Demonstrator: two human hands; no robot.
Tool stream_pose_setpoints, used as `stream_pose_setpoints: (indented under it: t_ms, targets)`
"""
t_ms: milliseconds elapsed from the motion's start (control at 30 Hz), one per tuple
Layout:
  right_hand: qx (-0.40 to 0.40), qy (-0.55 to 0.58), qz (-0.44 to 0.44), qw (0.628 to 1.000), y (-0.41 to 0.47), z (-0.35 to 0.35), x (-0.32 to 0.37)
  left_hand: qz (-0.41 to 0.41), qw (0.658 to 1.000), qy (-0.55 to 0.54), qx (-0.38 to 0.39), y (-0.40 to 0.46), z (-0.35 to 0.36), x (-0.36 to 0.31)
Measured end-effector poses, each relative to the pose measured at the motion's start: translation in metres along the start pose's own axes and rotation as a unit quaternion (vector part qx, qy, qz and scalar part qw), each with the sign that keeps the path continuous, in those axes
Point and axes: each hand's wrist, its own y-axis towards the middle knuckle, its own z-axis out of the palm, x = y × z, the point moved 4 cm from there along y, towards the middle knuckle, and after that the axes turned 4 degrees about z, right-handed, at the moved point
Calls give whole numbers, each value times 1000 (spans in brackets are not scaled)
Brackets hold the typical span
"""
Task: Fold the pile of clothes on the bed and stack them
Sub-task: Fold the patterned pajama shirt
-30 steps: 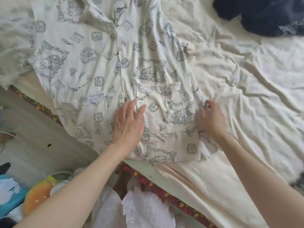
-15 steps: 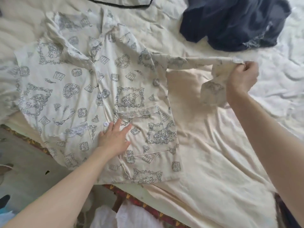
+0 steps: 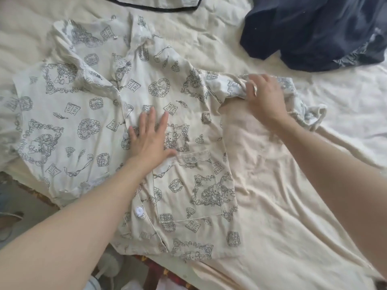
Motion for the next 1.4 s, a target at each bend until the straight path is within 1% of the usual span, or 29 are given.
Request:
stream_pose_setpoints:
  t_ms: [67, 100, 167, 267, 333, 367, 400, 433, 500, 567, 633, 733, 800, 833, 900, 1033, 1100, 1167, 1200, 1300, 1400]
  targets:
    - [50, -8, -4, 999, 30, 11, 11, -18, 996, -81, -24, 18, -10, -2]
    - [66, -10, -7, 998, 43, 16, 19, -18, 995, -96, -33, 26, -14, -4]
    - [86, -13, -26, 996, 64, 27, 36, -9, 996, -85, -9, 38, -14, -5]
    - [138, -23, -40, 989, 83, 49, 60, -15, 997, -47, 67, 46, 2, 0]
    - [193, -49, -48, 979, 92, 63, 69, -23, 995, -35, 87, 52, 8, 2]
    - [208, -37, -41, 977, 96, 66, 71, -29, 995, -31, 92, 55, 9, 1]
    - [204, 1, -27, 979, 101, 65, 73, -35, 994, -25, 96, 56, 9, 0]
    - [177, 49, -8, 983, 107, 60, 72, -40, 994, -22, 99, 57, 9, -1]
    - [78, 131, 44, 987, 119, 43, 61, -44, 993, -16, 104, 58, 10, -4]
    - [3, 186, 86, 979, 128, 29, 44, -48, 993, -7, 106, 58, 10, -4]
    - [-10, 193, 117, 974, 132, 24, 30, -54, 992, -2, 110, 58, 9, -4]
    - [39, 144, 136, 979, 132, 31, 14, -58, 991, 1, 117, 59, 9, -6]
    - [77, 149, 141, 976, 127, 37, 14, -61, 990, 10, 123, 60, 8, -6]
    - [83, 158, 138, 974, 124, 38, 14, -62, 990, 13, 127, 60, 8, -6]
    - [68, 155, 111, 979, 113, 35, 17, -65, 989, 17, 135, 61, 8, -7]
    - [10, 40, 0, 999, 60, 24, 10, -66, 988, 33, 138, 63, 7, -7]
    - [-32, -9, -26, 999, 24, 17, -4, -67, 987, 40, 143, 61, 4, -6]
    - [-68, -54, -10, 996, -9, 11, -27, -67, 986, 43, 149, 60, 1, -6]
    - [-70, -72, 7, 995, -22, 9, -40, -66, 985, 41, 151, 60, 0, -6]
    - [-39, -115, 63, 991, -50, 3, -76, -67, 986, 29, 151, 57, -9, -8]
    - [-46, -125, 90, 987, -57, -9, -95, -67, 988, 6, 137, 50, -15, -11]
